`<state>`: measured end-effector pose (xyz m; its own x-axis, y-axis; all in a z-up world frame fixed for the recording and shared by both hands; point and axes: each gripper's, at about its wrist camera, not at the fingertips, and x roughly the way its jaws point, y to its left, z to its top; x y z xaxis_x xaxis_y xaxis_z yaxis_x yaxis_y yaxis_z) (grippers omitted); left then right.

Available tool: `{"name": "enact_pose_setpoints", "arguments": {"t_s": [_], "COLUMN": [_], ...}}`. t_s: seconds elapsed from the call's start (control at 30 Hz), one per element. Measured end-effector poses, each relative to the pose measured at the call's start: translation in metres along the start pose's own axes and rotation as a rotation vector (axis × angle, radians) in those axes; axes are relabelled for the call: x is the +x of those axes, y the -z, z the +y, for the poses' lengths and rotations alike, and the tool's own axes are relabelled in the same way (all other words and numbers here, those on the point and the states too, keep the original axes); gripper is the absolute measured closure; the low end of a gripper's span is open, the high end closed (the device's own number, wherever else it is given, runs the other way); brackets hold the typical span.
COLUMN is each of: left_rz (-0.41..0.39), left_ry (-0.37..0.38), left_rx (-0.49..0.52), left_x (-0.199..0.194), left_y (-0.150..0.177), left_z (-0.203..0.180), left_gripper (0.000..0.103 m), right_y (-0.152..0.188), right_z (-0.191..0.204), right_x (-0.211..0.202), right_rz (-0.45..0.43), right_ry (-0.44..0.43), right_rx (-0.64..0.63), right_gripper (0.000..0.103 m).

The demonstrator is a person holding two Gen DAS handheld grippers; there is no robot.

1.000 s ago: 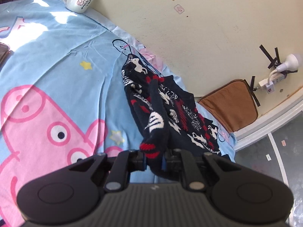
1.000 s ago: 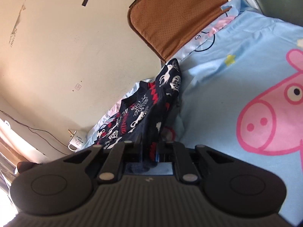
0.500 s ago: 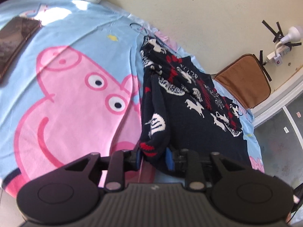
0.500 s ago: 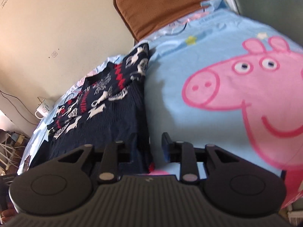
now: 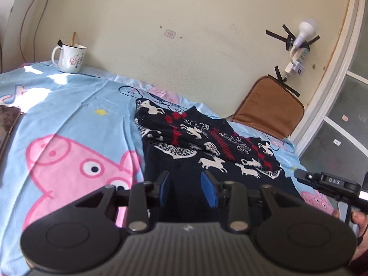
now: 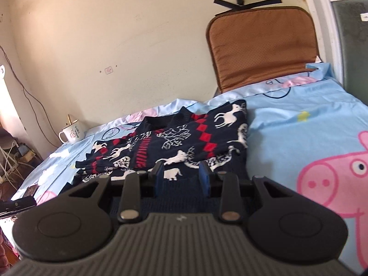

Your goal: Fold small clothes

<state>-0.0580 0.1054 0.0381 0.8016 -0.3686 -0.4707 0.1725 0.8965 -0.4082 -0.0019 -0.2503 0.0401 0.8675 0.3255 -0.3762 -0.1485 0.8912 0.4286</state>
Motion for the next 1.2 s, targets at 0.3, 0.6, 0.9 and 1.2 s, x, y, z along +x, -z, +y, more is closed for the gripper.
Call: {"name": "enact_pose_setpoints", "arguments": {"t_s": [0.3, 0.6, 0.9, 1.2], "left_rz": [0.144, -0.010, 0.217, 0.367], "left_ry": [-0.003, -0.024, -0.086, -0.151], "left_rx": [0.029, 0.245, 0.321, 0.299], "left_x": [0.034, 0.052, 0.260, 0.354], "left_y": [-0.003, -0.116, -0.168, -0.148], "left_z": [0.014, -0.003, -0.039, -0.048], "left_gripper": [0.077, 0.069, 0.044, 0.093], "right_y": [0.012, -0.073, -0.143, -0.121], "right_z": [-0.014, -0.031, -0.045, -0.036], "right_x": [0.044, 0.048, 0.203, 0.313], "right_rz": [0.165, 0.063, 0.232, 0.457], "right_ry": [-0.019, -0.069, -0.142, -0.164], "right_rx": [0.083, 0.055, -0.021, -0.015], "right_gripper": [0.063, 0.061, 0.045, 0.070]}}
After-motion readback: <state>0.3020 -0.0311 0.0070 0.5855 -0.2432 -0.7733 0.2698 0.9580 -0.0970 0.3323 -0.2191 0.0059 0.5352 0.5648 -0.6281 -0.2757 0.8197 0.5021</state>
